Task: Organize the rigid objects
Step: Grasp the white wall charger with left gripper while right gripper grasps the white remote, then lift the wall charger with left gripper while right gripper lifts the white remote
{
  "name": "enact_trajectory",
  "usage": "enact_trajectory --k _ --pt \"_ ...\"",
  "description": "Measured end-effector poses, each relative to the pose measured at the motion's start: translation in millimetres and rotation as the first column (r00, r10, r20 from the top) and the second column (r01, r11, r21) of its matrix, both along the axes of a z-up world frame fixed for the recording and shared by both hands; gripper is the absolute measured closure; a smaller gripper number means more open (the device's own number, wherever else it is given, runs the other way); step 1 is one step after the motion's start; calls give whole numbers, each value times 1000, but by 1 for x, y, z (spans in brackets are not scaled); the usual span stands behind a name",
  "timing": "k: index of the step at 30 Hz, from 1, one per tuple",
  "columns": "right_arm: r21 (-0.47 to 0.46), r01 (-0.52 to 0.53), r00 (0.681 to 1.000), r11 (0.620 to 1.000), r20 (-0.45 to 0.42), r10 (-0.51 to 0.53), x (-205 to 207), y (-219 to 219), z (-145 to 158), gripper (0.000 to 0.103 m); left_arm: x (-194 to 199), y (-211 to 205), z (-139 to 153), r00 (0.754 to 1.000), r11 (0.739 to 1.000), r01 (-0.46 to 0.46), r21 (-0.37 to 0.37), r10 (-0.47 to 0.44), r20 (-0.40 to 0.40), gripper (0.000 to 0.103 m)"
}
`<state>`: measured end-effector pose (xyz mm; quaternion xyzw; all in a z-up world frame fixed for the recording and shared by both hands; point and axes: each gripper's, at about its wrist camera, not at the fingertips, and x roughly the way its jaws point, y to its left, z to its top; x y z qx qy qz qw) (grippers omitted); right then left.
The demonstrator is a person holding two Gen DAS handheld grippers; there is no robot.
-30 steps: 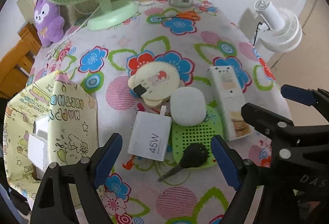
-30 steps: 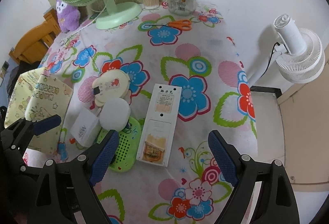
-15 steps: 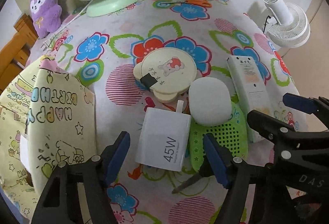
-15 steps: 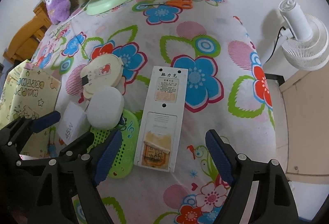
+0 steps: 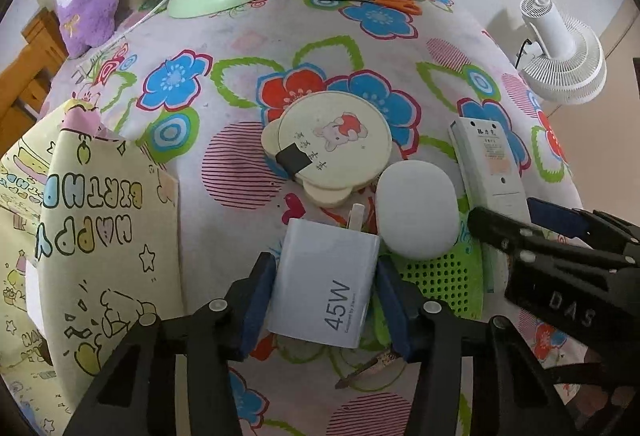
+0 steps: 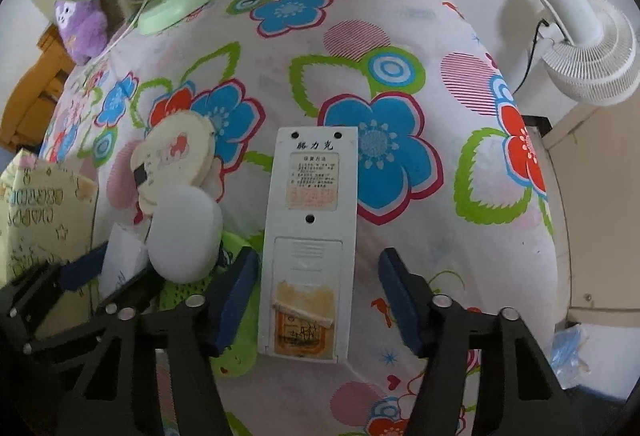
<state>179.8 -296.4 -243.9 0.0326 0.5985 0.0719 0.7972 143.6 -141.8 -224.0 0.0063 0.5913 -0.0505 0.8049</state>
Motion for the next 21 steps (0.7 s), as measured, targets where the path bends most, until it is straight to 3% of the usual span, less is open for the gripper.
enact_trajectory --k 2,10,15,21 --pt "6 -3 1000 1000 -1 3 3 2 0 54 1 0 0 1000 1000 0 -2 0 -4 51" --pt "-34 -1 1000 999 -5 0 6 7 0 54 5 4 -1 999 999 -33 -5 33 -4 52" --pt "-133 -39 999 990 19 42 6 20 -4 53 9 2 -7 999 999 -41 19 41 -2 52" --pt "-129 -38 999 991 25 41 6 17 -4 55 11 -1 -9 999 998 -46 40 46 2 54"
